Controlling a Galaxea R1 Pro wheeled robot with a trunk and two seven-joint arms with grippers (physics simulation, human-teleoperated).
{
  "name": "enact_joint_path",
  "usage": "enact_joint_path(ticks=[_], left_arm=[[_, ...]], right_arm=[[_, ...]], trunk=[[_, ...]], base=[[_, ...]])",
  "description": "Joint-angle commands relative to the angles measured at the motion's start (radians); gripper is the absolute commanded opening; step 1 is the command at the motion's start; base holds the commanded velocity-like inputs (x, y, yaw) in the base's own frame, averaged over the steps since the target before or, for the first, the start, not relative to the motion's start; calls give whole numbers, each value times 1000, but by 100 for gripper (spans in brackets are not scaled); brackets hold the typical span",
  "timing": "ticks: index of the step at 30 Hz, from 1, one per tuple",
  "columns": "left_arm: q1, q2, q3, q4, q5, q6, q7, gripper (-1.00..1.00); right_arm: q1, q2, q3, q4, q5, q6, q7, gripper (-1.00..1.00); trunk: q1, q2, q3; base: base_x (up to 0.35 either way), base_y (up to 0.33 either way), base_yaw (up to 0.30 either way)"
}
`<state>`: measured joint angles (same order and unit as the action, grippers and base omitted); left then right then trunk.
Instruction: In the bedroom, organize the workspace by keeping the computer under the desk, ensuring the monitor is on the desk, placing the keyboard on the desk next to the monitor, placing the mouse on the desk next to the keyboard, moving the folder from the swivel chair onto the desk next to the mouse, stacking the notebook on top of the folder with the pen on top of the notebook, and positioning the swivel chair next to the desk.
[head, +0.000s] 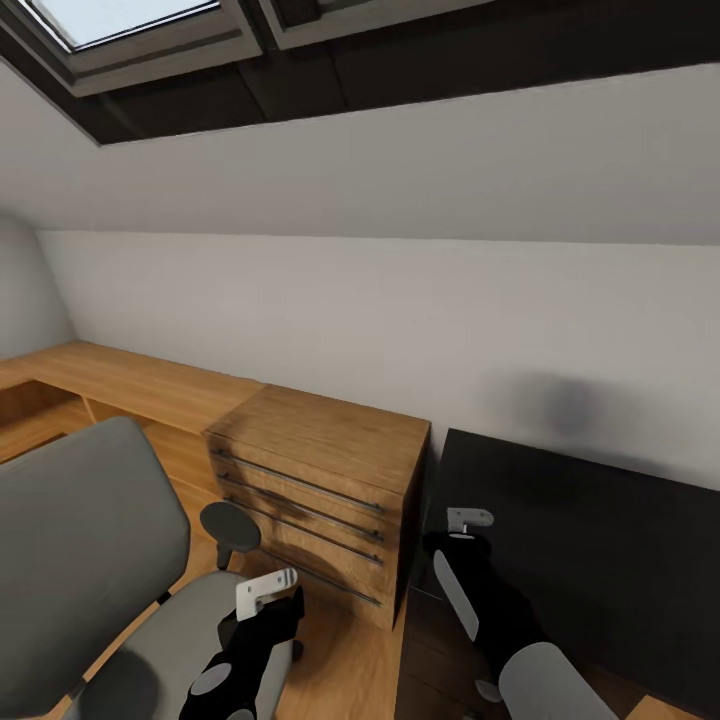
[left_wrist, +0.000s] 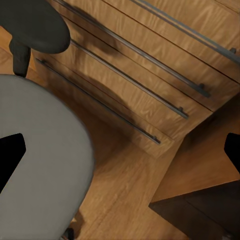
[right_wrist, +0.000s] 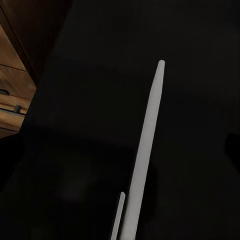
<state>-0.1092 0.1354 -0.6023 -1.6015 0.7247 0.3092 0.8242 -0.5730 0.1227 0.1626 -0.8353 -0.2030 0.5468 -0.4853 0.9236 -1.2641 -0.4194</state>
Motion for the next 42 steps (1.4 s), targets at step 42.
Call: enact_joint_path(ticks=[42], left_arm=[[-1, 0, -33, -17, 4, 2, 9, 100]], right_arm=[[-27, -1, -34, 76, -13, 1, -6, 100]], trunk=[[0, -1, -1]], base=[[-37, 0, 0]])
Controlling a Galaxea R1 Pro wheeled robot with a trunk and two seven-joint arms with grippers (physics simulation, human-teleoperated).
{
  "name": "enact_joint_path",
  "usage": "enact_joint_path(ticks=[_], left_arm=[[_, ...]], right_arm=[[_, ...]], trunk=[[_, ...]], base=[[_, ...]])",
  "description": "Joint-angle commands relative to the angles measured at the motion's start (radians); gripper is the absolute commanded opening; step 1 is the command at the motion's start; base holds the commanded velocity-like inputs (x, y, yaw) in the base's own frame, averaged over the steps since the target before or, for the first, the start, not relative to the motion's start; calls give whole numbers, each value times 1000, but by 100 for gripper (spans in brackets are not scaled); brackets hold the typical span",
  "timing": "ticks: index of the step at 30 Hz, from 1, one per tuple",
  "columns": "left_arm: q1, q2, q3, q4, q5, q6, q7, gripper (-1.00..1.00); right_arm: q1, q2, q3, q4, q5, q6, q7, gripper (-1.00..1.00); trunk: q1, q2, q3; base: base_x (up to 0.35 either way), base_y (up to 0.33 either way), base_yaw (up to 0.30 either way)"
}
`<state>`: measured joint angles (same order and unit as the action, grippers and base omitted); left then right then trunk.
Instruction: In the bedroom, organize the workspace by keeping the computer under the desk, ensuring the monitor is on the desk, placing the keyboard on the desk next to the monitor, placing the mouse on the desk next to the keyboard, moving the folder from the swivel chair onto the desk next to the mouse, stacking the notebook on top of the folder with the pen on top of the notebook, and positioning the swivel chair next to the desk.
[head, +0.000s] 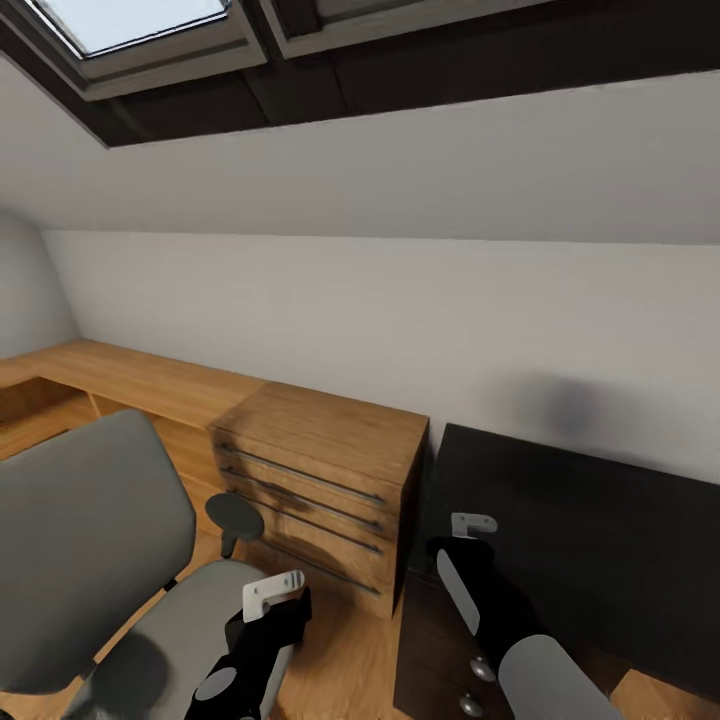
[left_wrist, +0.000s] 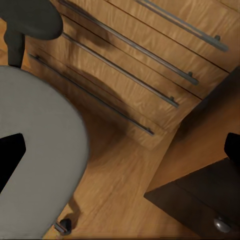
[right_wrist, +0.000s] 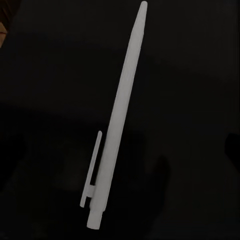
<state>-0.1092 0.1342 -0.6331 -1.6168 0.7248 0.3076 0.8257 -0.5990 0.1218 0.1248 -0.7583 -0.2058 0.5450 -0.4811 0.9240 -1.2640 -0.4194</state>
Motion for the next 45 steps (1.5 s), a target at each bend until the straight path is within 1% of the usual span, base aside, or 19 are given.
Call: enact_joint_path(ticks=[1, 8, 26, 32, 42, 45], left_arm=[[-1, 1, -2, -2, 4, 4, 7, 100], [-1, 1, -2, -1, 4, 4, 7, 100], [-1, 1, -4, -1, 5, 4, 7, 100], [-1, 1, -16, -2, 5, 4, 7, 100], [-1, 1, -19, -1, 5, 4, 7, 100], [-1, 1, -20, -1, 5, 4, 7, 100]], right_arm=[[-1, -1, 4, -1, -11, 3, -10, 100], [-1, -1, 4, -1, -11, 3, -10, 100], [-1, -1, 4, -1, -12, 1, -8, 100], [-1, -1, 4, -1, -12, -48, -5, 100], [-1, -2, 5, 0, -10, -113, -3, 100], [-1, -3, 4, 0, -9, -120, -3, 100]], trunk=[[0, -1, -1], [0, -1, -1], [0, -1, -1], [0, -1, -1], [0, -1, -1], [0, -1, -1]], base=[[-178, 0, 0], [-74, 0, 0], [-5, 0, 0], [0, 0, 0], [0, 0, 0], [0, 0, 0]])
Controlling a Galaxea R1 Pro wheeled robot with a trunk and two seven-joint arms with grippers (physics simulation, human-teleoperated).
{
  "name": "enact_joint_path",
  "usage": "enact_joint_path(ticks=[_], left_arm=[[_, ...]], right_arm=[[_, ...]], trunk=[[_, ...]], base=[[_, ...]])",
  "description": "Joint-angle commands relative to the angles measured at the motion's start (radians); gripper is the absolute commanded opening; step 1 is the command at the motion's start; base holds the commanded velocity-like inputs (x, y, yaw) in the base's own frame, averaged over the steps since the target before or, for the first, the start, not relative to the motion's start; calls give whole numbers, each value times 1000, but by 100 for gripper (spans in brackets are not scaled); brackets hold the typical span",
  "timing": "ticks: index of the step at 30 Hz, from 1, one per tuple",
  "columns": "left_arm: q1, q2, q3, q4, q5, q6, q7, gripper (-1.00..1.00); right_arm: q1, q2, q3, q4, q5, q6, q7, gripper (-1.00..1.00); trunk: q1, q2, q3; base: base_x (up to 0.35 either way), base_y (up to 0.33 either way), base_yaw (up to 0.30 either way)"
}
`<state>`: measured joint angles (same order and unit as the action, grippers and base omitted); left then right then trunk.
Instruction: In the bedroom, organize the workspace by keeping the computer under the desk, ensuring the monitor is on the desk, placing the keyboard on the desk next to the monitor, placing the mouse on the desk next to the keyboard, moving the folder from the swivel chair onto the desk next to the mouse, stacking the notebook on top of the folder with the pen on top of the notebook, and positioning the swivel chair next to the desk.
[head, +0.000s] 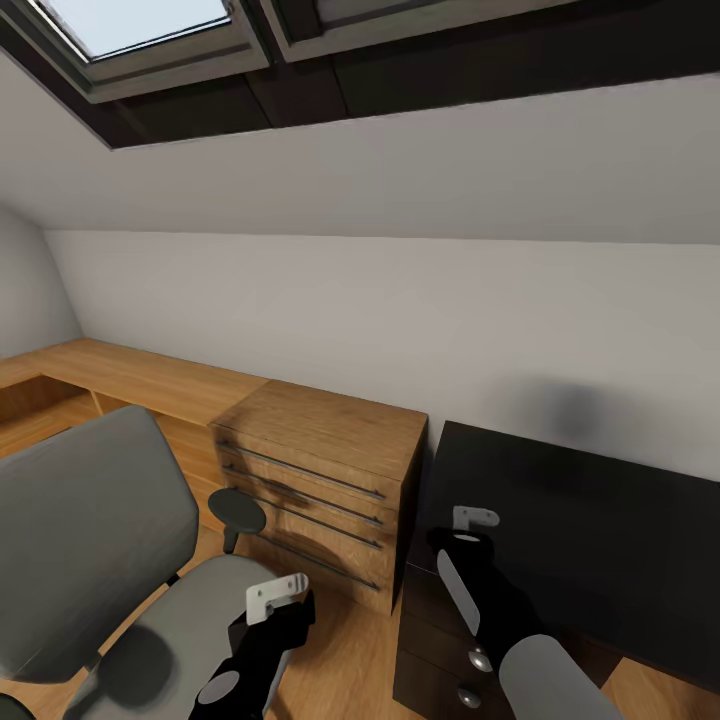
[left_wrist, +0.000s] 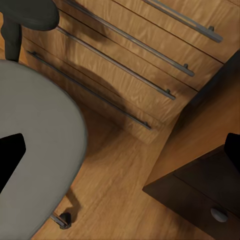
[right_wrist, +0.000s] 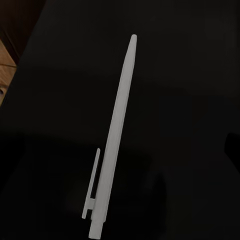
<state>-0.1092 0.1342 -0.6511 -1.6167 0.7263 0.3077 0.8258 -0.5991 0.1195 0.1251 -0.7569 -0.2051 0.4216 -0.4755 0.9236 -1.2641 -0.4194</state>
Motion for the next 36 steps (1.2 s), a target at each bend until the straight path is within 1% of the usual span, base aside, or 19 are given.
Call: enact_joint_path(ticks=[1, 6, 11, 13, 14, 19, 30, 36], left_arm=[[-1, 1, -2, -2, 4, 4, 7, 100], [-1, 0, -2, -1, 4, 4, 7, 100], [-1, -1, -7, -1, 4, 4, 7, 100], [-1, -1, -12, -1, 4, 4, 7, 100], [-1, -1, -15, -2, 4, 4, 7, 100], [-1, -1, -17, -2, 4, 4, 7, 100], [-1, -1, -18, -2, 4, 4, 7, 100], [-1, -1, -18, -2, 4, 4, 7, 100]], right_arm=[[-1, -1, 4, -1, -9, 2, -9, 100], [-1, -1, 4, 12, -8, -2, -9, 100], [-16, -1, 4, 46, -8, -4, -9, 100], [-25, -3, 4, 69, -9, -8, -9, 100], [-32, -7, 4, 91, -9, -26, -9, 100], [-36, -8, 4, 104, -7, -43, -9, 100], [-39, -9, 4, 113, -7, -48, -9, 100], [-51, -9, 4, 143, -7, -53, -9, 100]], trunk=[[0, -1, -1], [0, -1, -1], [0, -1, -1], [0, -1, -1], [0, -1, -1], [0, -1, -1], [0, -1, -1], [0, -1, -1]], base=[[0, 0, 0], [0, 0, 0], [0, 0, 0], [0, 0, 0], [0, 0, 0], [0, 0, 0], [0, 0, 0], [0, 0, 0]])
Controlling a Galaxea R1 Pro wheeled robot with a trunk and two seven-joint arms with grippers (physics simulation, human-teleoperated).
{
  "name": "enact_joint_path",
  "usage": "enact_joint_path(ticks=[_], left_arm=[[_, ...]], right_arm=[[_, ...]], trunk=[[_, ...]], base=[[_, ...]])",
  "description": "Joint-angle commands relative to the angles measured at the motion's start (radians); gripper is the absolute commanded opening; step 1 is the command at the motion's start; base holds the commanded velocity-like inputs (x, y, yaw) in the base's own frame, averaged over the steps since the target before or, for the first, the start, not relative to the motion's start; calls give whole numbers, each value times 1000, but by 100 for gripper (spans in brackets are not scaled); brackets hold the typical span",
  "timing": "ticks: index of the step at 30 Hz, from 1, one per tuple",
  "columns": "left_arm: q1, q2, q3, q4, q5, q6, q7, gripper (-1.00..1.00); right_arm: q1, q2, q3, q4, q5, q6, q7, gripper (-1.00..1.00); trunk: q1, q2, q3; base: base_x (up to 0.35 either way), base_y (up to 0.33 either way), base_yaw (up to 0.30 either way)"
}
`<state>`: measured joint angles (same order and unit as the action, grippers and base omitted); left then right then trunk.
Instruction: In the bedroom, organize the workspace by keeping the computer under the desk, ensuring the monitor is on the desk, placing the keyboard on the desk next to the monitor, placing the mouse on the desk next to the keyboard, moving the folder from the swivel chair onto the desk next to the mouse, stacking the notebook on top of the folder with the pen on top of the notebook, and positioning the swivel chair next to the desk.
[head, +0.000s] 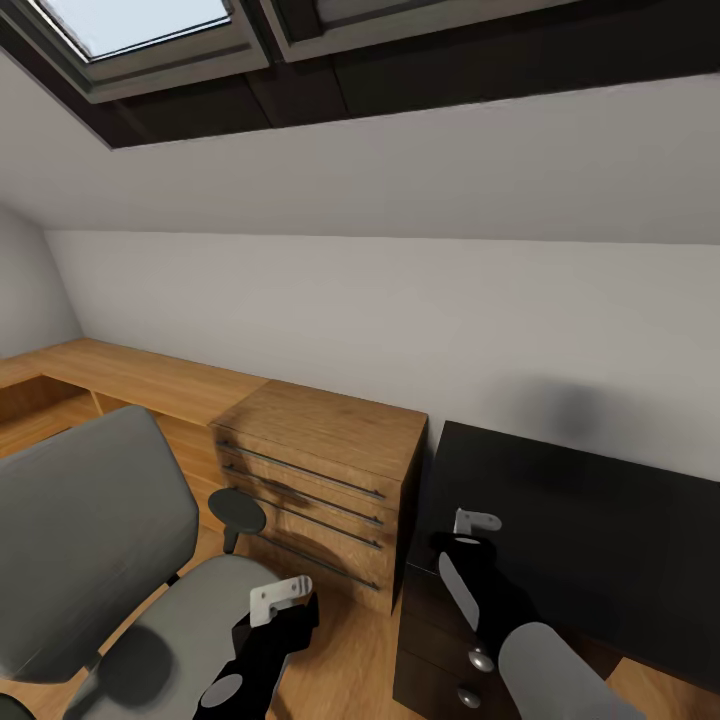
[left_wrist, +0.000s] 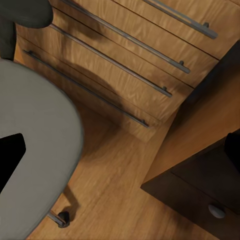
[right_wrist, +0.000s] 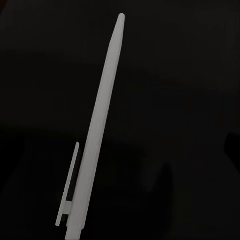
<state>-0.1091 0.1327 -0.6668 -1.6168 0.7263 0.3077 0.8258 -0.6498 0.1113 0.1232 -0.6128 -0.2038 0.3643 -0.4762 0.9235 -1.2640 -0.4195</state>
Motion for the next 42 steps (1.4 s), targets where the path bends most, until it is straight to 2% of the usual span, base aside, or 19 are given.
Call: enact_joint_path(ticks=[1, 22, 29, 42], left_arm=[[-1, 1, -2, -2, 4, 4, 7, 100], [-1, 1, -1, -2, 4, 4, 7, 100], [-1, 1, -1, -2, 4, 4, 7, 100], [-1, 1, -2, -2, 4, 4, 7, 100]], right_arm=[[-3, -1, 6, 4, -9, 3, -9, 100], [-17, -1, 6, 43, -5, -13, -9, 100], [-56, -2, 6, 112, -5, -14, -10, 100], [-70, -2, 6, 135, -4, -13, -12, 100]], trunk=[[0, -1, -1], [0, -1, -1], [0, -1, -1], [0, -1, -1]], base=[[0, 0, 0], [0, 0, 0], [0, 0, 0], [0, 0, 0]])
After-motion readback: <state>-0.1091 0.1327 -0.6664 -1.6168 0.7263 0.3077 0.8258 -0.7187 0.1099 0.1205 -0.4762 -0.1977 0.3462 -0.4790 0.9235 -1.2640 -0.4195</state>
